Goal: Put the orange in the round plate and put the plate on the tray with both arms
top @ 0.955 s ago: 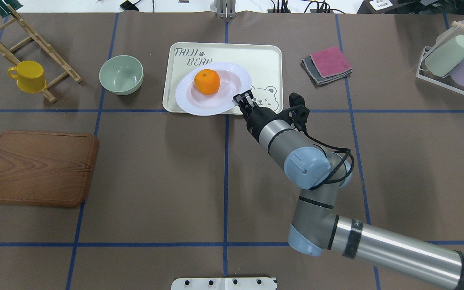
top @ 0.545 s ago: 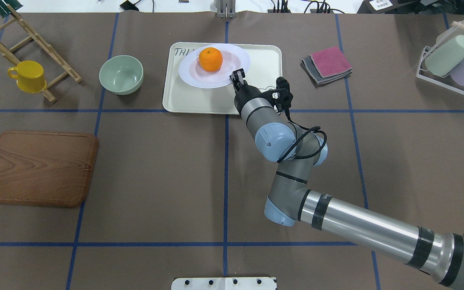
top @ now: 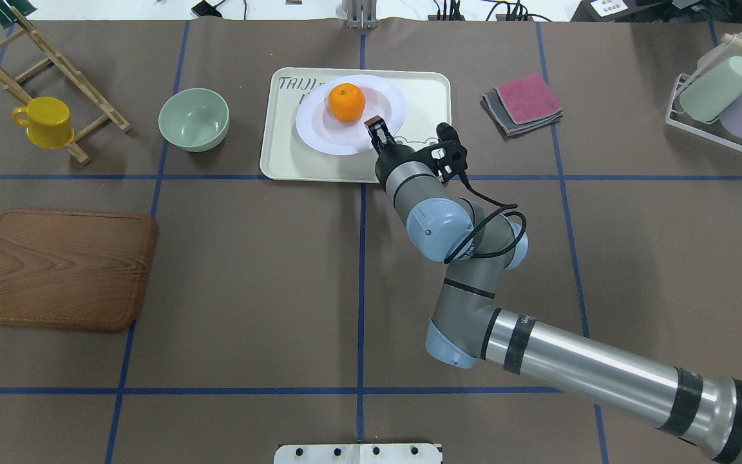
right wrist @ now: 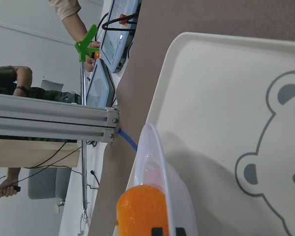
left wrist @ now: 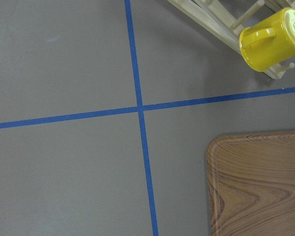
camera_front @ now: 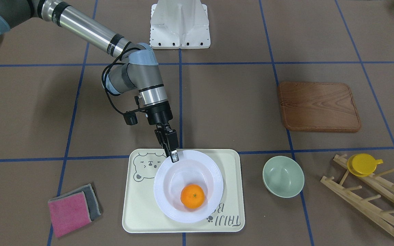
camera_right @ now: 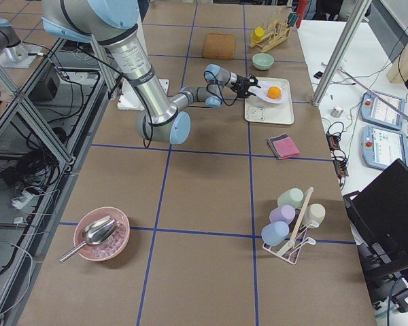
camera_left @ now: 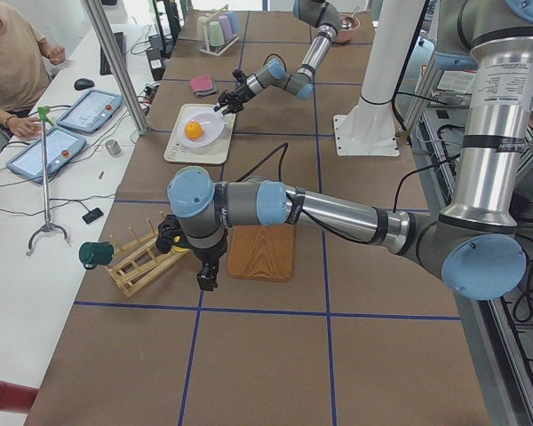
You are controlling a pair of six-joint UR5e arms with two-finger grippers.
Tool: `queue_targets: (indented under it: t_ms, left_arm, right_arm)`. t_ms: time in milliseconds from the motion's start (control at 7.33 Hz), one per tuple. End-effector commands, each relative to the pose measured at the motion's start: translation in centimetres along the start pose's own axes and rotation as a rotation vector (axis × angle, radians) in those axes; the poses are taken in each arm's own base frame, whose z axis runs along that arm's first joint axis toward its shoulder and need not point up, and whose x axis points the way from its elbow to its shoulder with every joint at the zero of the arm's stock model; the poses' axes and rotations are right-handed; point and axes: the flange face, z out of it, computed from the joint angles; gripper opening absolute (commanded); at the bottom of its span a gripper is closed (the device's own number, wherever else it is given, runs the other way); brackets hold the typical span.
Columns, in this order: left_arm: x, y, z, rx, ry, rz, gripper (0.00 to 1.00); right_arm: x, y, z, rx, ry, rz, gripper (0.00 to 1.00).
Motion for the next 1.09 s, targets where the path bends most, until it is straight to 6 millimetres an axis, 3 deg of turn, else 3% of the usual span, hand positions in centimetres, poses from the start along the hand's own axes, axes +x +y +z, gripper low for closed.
queue_targets:
  t_ms: [0,136,409,545,818,955]
  left_arm:
    - [-0.2,0.1,0.2,-0.003,0.004,-0.005,1.00]
    - [-0.4,0.2,0.4,-0.008,0.003,-0.011,1.00]
    - [-0.6,0.7,0.6,-0.010,0.005,-0.062,1.00]
    - [-0.6,0.6,0.6,0.009,0.000,-0.058,1.00]
    - [-1.4,2.3,1.6,0.066,-0.015,0.003,1.00]
    - [-1.4,2.6,1.8,0.069,-0.016,0.011,1.00]
  right_arm:
    - [-1.6,-1.5,-3.5,-0.128,0.178,-0.351,1.00]
    - [-3.8,-3.2,-4.6,-0.179,0.318,-0.497,1.00]
    - [-7.4,-10.1,-7.7,-0.327,0.489,-0.692,1.00]
    - [-6.7,-15.4,-8.4,-0.407,0.511,-0.754,1.00]
    - [-6.0,-26.6,-10.4,-0.521,0.509,-0.881,1.00]
    - [-4.6,-32.4,-11.8,-0.566,0.507,-0.945,1.00]
